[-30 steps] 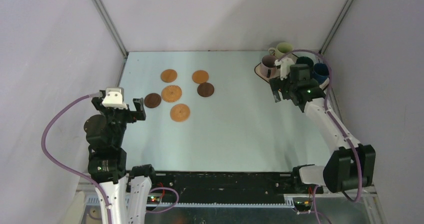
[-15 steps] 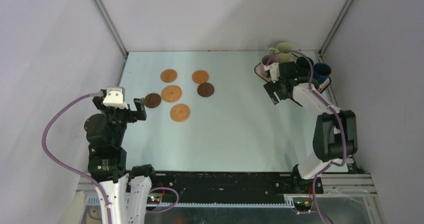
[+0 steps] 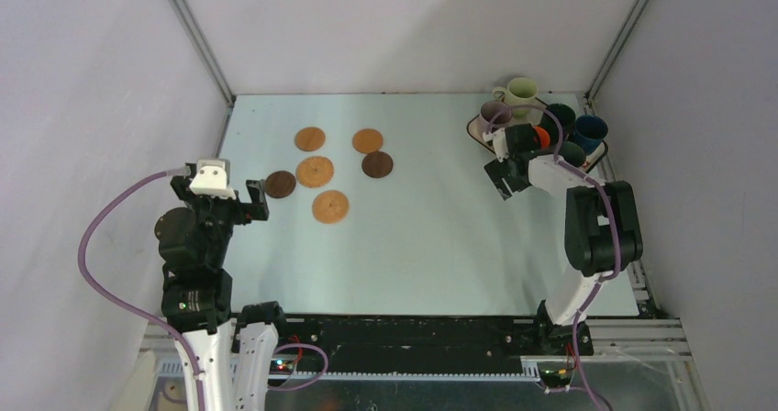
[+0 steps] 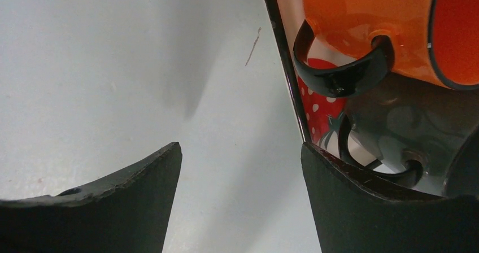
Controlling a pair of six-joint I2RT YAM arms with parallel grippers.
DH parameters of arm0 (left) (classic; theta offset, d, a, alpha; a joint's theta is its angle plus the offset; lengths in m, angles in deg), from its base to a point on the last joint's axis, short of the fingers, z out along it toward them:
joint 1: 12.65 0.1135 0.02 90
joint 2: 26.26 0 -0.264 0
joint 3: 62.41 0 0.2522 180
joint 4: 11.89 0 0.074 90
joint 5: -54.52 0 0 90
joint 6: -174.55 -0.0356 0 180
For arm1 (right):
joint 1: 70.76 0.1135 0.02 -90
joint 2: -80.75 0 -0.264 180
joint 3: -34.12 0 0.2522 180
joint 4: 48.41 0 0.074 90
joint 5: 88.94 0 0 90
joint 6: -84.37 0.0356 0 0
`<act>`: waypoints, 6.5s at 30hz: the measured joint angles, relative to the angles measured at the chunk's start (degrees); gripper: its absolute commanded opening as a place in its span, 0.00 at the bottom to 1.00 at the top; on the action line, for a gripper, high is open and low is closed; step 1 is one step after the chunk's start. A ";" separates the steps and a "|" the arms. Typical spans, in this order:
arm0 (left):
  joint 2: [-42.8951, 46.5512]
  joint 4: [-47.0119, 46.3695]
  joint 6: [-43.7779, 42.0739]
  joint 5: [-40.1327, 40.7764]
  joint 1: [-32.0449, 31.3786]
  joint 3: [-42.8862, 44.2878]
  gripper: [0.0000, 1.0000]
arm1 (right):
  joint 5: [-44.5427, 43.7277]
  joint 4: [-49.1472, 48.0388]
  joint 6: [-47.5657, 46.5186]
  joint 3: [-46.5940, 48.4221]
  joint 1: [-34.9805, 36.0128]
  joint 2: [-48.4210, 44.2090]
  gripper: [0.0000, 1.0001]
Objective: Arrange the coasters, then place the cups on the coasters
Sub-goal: Move the tray to the corner of the board, then move the coaster to the center of the board.
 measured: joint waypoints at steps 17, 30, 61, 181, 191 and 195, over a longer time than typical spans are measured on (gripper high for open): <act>0.00 0.00 -0.02 0.04 0.35 0.00 0.98 | 0.02 -2.99 0.26 -0.83 -5.60 3.63 0.62; 0.04 0.00 -0.02 0.02 0.39 0.00 0.98 | -4.44 -6.91 -0.92 -0.44 -5.60 5.95 0.27; 0.61 0.04 -0.11 0.00 0.44 -0.74 0.98 | -1.14 -2.95 -7.41 -0.22 -4.96 5.22 0.00; -14.84 4.22 -7.58 1.07 -2.45 1.55 0.98 | 2.51 11.30 24.70 2.38 25.18 -31.63 0.99; -28.70 -0.48 -11.96 15.63 -14.29 -1.88 0.98 | 24.98 12.39 13.99 -3.21 6.75 -28.20 0.99; -37.44 -3.98 -13.60 21.70 -19.08 -1.84 0.98 | 32.92 12.70 11.87 -3.63 1.25 -30.34 0.99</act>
